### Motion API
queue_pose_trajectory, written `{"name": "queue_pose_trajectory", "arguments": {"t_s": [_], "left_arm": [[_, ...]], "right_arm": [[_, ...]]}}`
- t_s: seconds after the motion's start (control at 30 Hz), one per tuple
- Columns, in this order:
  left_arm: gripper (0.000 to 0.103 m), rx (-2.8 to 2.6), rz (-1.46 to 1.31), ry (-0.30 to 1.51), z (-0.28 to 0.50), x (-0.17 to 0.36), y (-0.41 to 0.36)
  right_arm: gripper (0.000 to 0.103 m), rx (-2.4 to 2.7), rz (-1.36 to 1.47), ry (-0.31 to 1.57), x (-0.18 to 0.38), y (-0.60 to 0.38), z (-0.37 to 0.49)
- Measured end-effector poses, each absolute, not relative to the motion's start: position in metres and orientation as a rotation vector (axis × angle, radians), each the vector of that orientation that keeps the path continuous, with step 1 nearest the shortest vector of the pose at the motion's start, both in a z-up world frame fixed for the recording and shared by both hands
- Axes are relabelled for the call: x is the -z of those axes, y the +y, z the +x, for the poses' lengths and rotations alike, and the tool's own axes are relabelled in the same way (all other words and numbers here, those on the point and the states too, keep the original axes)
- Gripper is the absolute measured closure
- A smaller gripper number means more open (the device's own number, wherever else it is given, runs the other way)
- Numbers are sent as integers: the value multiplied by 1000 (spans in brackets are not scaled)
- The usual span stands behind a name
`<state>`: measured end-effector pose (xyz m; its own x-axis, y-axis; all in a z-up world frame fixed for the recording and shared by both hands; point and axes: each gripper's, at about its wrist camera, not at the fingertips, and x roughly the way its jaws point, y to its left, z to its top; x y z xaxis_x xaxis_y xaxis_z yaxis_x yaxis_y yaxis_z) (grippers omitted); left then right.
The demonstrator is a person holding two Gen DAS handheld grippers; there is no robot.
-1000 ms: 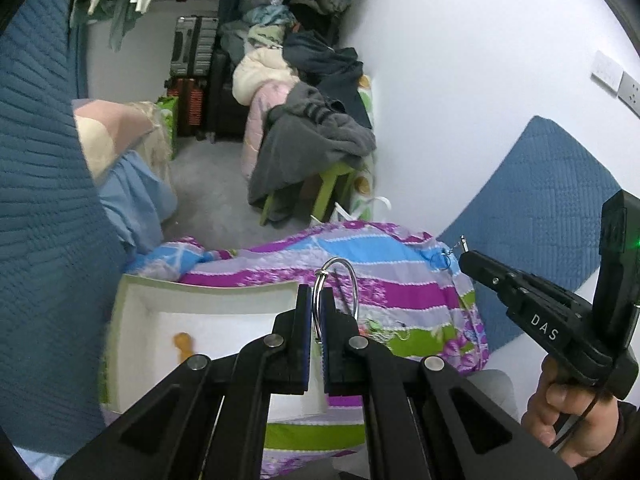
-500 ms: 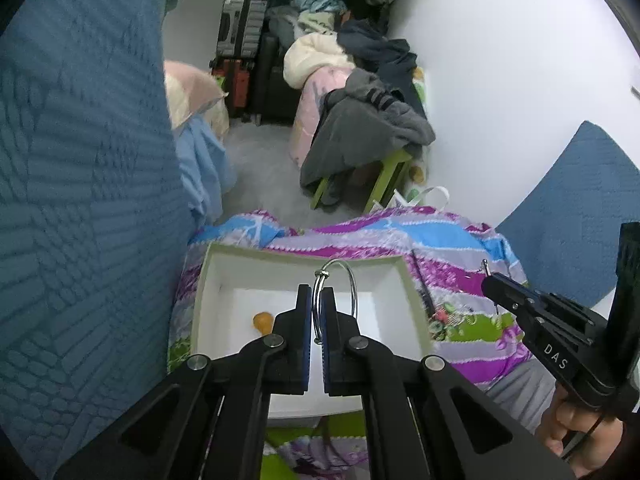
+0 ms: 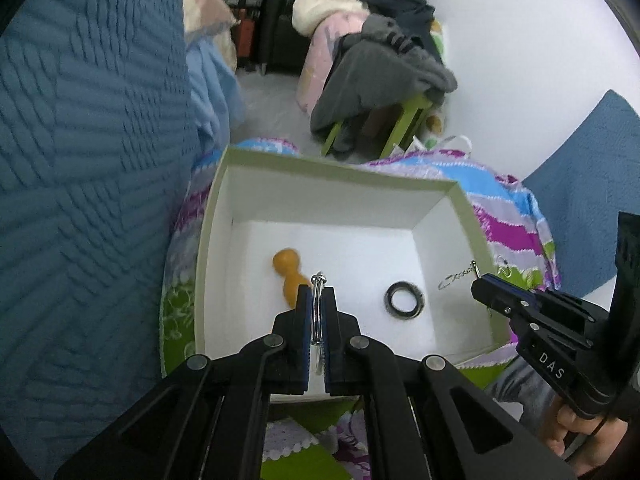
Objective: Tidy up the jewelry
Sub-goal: 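Open the right tool to drop the pin while the left tool releases the hoop into the box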
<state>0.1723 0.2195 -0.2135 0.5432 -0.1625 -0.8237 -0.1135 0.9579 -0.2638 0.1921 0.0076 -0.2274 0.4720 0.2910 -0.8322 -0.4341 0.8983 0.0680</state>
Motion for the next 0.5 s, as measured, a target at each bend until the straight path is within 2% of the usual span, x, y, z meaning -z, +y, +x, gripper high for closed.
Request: {"name": "queue_pose_trajectory", "arguments": {"t_s": [0.13,0.3,0.4,0.5], "left_arm": [[100,25,-306,1027,175,226,221],[99,29,-305,996,170,216,221],[99,20,-309,971,167,200,219],[99,13,-295,939,163,182,217]], "right_arm": [[99,-456,-162,1008,233,10,193],[95,-459,-159,1010,228,8,194],[81,-472,-161,1008,221,7,193],[79,-495,-160,986,209,7,189]]}}
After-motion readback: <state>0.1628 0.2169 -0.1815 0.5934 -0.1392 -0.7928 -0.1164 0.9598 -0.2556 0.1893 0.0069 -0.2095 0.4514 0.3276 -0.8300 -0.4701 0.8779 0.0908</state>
